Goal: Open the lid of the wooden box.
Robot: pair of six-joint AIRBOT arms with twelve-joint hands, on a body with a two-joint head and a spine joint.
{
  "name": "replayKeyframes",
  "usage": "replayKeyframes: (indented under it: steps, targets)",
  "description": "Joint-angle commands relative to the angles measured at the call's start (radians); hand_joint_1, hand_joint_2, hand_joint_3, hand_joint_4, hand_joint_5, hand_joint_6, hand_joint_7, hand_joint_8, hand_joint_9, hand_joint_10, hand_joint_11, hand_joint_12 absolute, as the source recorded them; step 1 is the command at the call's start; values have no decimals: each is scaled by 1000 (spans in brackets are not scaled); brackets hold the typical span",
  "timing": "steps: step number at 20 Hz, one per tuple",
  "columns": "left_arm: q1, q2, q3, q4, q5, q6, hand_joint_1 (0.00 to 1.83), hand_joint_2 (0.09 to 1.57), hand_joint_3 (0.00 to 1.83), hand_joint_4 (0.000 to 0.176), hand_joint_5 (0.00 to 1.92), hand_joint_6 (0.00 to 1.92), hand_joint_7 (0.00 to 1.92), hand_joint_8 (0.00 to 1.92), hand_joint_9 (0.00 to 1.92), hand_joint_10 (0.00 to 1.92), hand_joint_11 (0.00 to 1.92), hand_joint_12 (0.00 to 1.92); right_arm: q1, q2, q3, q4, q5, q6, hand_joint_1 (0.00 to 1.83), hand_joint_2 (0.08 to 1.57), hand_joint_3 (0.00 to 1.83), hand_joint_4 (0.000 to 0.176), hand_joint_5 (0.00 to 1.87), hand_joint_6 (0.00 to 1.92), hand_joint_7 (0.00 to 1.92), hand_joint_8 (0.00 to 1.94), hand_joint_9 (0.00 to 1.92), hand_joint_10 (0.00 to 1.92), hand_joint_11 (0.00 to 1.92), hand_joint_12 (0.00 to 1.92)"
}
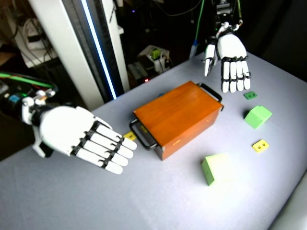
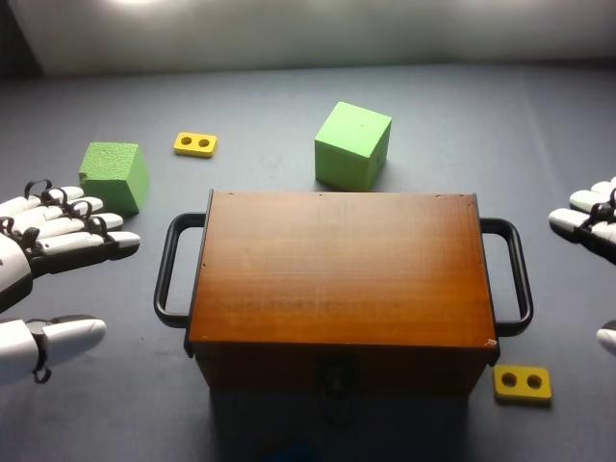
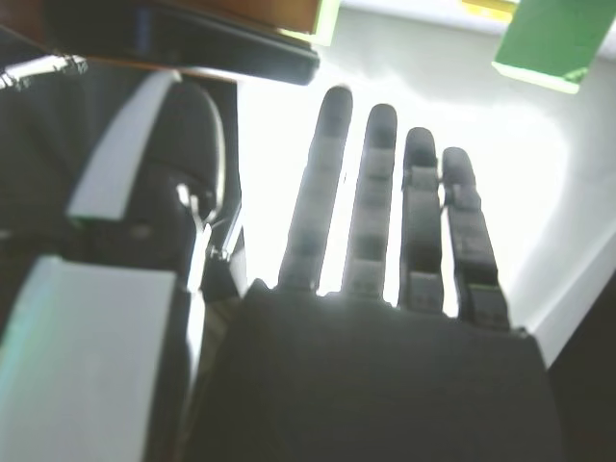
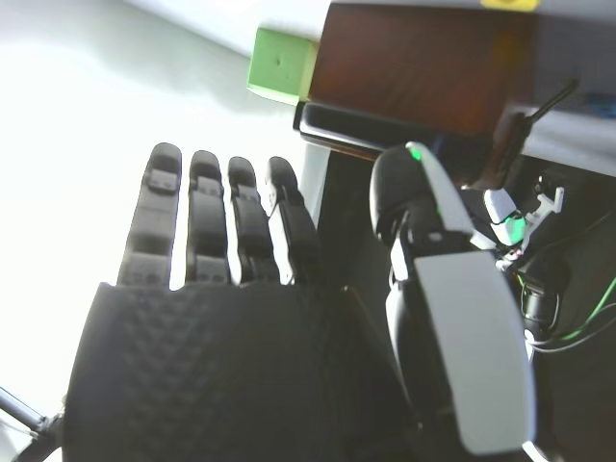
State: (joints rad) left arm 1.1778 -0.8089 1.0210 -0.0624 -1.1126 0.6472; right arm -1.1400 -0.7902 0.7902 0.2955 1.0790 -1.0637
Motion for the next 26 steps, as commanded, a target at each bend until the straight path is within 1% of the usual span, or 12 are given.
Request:
replayKeyframes:
  steps: [1,4,5,7,11,13,16,18,20,24,26]
  targets:
    - [-3,-7,-1,-6,-112,-11,249,1402,0,0,290,0,209,0,73,0,0,40,3,-2,5,-6,98,3,488,1373,0,0,84,1,0,0,0,0,0,0]
    - [-3,-12,0,11,-93,-23,235,1403,1,0,279,1,192,1,56,0,0,0,3,-12,9,-10,76,6,473,1378,2,0,93,4,0,0,0,0,0,0]
    - [-3,-15,1,23,-80,-31,173,1407,3,0,260,1,174,1,40,0,0,0,4,-16,13,-16,64,12,472,1379,2,0,112,12,16,6,0,0,0,0]
    - [-4,-20,5,34,-69,-40,178,1406,2,0,266,4,179,3,48,4,0,0,8,-21,16,-24,44,17,480,1378,1,0,116,12,25,9,0,0,28,13]
    - [-5,-26,7,48,-52,-50,139,1409,1,0,253,1,157,1,25,2,0,0,20,-34,25,-44,2,25,450,1375,0,0,78,0,32,7,0,0,0,10]
    - [-6,-30,8,54,-47,-54,141,1414,3,0,258,3,157,1,19,0,0,0,26,-41,29,-53,-15,30,389,1380,3,0,82,7,37,7,0,0,4,2]
    - [-9,-42,15,67,-36,-68,80,1424,5,0,231,0,123,0,0,0,0,0,39,-57,40,-70,-49,39,428,1375,0,0,96,6,73,14,16,6,0,0]
    - [-9,-46,16,67,-38,-71,71,1420,2,0,227,2,123,1,0,0,0,0,48,-69,47,-79,-68,42,455,1376,0,0,113,10,64,7,9,3,0,0]
    - [-13,-51,19,77,-33,-78,89,1423,2,0,222,0,120,0,0,0,0,0,59,-85,56,-86,-82,47,427,1380,1,0,102,2,35,1,0,0,0,0]
    - [-30,-73,31,108,-10,-98,34,1427,3,0,184,0,82,0,0,0,0,0,76,-106,69,-99,-104,52,405,1384,2,0,86,0,15,0,0,0,0,0]
    - [-41,-80,36,123,1,-106,13,1424,1,0,150,0,43,0,0,0,0,0,80,-109,71,-102,-109,52,364,1390,4,0,68,0,0,0,0,0,0,0]
